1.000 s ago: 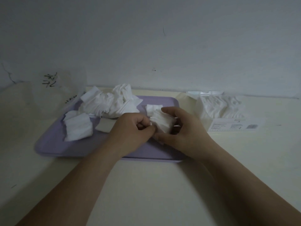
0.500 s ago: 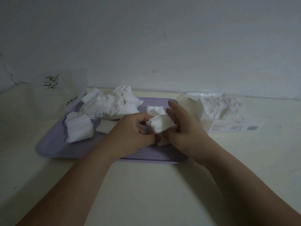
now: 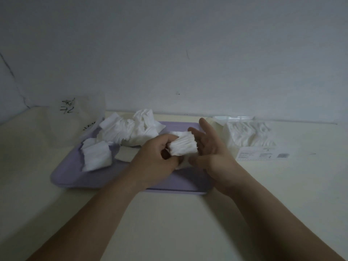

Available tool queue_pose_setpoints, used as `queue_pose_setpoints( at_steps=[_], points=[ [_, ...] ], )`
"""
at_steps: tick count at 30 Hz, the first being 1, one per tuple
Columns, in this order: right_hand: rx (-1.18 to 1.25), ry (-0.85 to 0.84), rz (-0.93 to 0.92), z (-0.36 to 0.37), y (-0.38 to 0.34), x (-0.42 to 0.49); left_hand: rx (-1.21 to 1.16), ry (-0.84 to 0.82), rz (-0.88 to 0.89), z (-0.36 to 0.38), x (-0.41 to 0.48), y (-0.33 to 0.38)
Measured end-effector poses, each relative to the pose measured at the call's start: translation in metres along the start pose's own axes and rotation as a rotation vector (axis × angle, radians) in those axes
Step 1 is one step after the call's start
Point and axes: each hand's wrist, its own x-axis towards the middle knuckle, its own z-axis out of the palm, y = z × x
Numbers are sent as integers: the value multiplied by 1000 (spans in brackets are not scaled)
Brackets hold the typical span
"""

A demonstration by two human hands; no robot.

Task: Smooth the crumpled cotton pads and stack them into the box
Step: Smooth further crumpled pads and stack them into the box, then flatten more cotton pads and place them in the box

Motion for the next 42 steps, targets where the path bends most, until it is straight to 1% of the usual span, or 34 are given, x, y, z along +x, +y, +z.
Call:
queue_pose_setpoints(
  at_steps=[4, 6, 9, 11, 15, 17, 19, 21, 22, 23, 25, 28, 30, 33, 37, 39, 42],
  points=[
    [1, 43, -6, -17, -17, -1, -42, 15, 39, -4, 4, 23],
    [6, 24, -35, -23, -30, -3, -51, 21, 54, -1, 7, 36],
    [-55, -27, -67, -33, -52, -13, -81, 27, 72, 10, 15, 53],
    [-84, -7, -62, -45, -65, -23, -110, 6, 91, 22, 22, 66],
    [-126, 86, -80, -78, -88, -44, -143, -46, 97, 57, 41, 89],
    [-174, 212, -98, -100, -98, -52, -131, -31, 89, 81, 54, 102],
    [-280, 442, -105, -125, -102, -50, -100, -15, 51, 102, 66, 107],
    [-448, 671, -105, -147, -103, -44, 1, -35, 60, 120, 77, 106],
    [-527, 725, -102, -156, -105, -42, 80, -50, 82, 128, 82, 104],
    [-600, 737, -81, -162, -105, -38, 162, -62, 110, 136, 86, 103],
    [-716, 705, -6, -173, -103, -28, 309, -85, 159, 148, 94, 101],
    [-847, 717, 136, -191, -95, -11, 442, -150, 205, 160, 104, 100],
    [-950, 708, 180, -202, -91, -2, 496, -185, 217, 166, 110, 96],
    [-1075, 663, 168, -209, -86, 8, 482, -185, 188, 174, 113, 91],
    [-1296, 530, 182, -204, -75, 17, 454, -135, 173, 177, 111, 84],
    [-1348, 522, 219, -202, -72, 21, 454, -101, 166, 175, 110, 83],
    [-1443, 563, 242, -204, -72, 25, 451, -69, 165, 174, 109, 82]
  ],
)
